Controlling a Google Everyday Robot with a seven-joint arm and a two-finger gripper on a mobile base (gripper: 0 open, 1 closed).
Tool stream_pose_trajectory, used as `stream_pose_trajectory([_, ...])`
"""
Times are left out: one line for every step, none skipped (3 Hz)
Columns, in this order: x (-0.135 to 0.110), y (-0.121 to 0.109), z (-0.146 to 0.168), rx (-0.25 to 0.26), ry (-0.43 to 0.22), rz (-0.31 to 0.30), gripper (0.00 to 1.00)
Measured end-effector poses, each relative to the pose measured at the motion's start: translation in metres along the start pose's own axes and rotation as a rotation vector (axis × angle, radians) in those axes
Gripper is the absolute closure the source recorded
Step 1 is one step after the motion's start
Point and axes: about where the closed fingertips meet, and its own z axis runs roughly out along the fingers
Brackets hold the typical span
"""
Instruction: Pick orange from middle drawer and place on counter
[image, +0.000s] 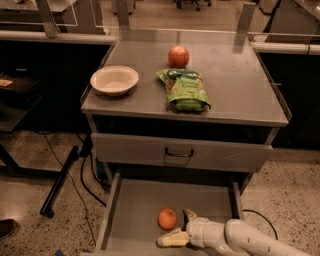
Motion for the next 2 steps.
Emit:
stream_pose_trajectory([-0.0004,-0.0015,0.0190,-0.006,-0.007,-0.017,0.00])
stream_pose_trajectory([-0.0085,-0.0053,0.0270,-0.009,-0.021,-0.041,0.00])
